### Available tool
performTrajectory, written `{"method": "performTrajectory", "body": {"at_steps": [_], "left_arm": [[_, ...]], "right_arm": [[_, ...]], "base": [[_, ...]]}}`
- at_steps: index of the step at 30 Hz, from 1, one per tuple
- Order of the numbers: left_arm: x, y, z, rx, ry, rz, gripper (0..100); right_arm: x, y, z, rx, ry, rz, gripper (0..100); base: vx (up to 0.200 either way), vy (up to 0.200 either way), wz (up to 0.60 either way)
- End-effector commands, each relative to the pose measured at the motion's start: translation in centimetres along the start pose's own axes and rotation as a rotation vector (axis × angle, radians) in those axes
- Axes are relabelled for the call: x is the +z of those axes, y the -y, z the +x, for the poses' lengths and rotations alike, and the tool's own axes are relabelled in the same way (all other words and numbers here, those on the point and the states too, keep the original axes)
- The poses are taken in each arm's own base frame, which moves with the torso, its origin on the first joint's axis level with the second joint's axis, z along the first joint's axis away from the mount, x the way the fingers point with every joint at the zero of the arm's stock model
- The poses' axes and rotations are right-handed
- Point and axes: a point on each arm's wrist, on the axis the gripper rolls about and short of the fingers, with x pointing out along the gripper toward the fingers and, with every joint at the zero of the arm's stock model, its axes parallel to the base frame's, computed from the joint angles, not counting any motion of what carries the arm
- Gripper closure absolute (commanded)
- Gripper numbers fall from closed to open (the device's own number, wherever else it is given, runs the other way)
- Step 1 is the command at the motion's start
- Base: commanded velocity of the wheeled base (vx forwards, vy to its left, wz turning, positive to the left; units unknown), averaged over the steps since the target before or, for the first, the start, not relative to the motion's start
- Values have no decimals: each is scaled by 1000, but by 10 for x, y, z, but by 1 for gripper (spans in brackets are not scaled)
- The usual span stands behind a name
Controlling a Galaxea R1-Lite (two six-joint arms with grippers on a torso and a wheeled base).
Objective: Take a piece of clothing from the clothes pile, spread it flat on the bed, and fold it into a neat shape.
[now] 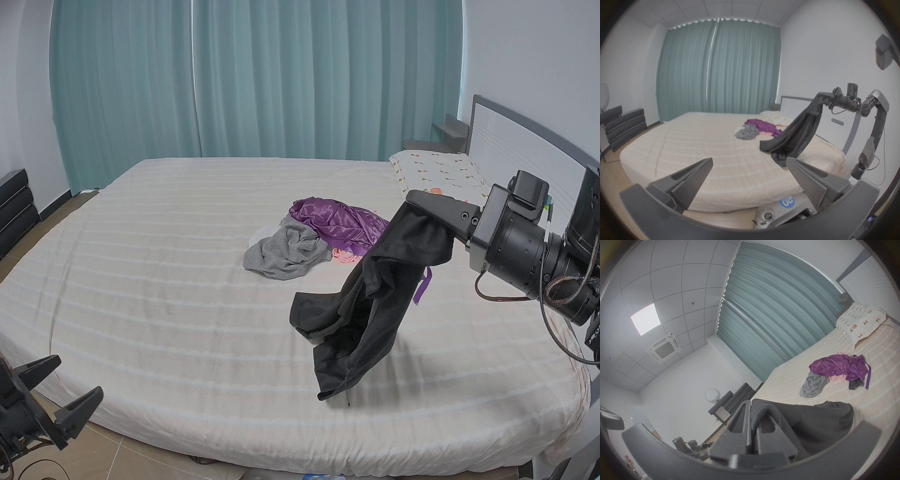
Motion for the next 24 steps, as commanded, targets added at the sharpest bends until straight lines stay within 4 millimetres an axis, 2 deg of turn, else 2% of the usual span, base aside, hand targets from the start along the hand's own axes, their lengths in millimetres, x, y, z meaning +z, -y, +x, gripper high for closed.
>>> {"method": "performTrajectory", "body": {"at_steps": [1, 8, 12, 17, 18, 19, 20, 21, 22, 24], "left_arm": [[-5, -5, 50, -111, -269, -40, 0], [-8, 0, 107, -204, -385, -30, 0], [-23, 14, 150, -277, -477, -18, 0], [-34, 27, 205, -304, -490, -64, 0], [-35, 28, 209, -306, -489, -70, 0], [-39, 34, 222, -315, -483, -81, 0], [-39, 34, 222, -315, -483, -81, 0], [-47, 44, 245, -311, -476, -72, 0], [-47, 45, 247, -310, -473, -71, 0], [-55, 53, 269, -283, -457, -51, 0]], "right_arm": [[-5, 6, 5, -16, -15, 1, 100], [0, 3, 2, -2, 3, -9, 100], [3, 0, 3, 12, 25, -28, 100], [3, -5, 1, 35, 24, -52, 100], [3, -5, 1, 35, 24, -55, 100], [5, -7, 1, 41, 31, -69, 100], [5, -7, 1, 41, 31, -69, 100], [16, -16, 2, 80, 83, -76, 100], [17, -17, 2, 82, 85, -76, 100], [14, -19, 0, 95, 75, -79, 100]], "base": [[0, 0, 0], [0, 0, 0], [0, 0, 0], [0, 0, 0], [0, 0, 0], [0, 0, 0], [0, 0, 0], [0, 0, 0], [0, 0, 0], [0, 0, 0]]}}
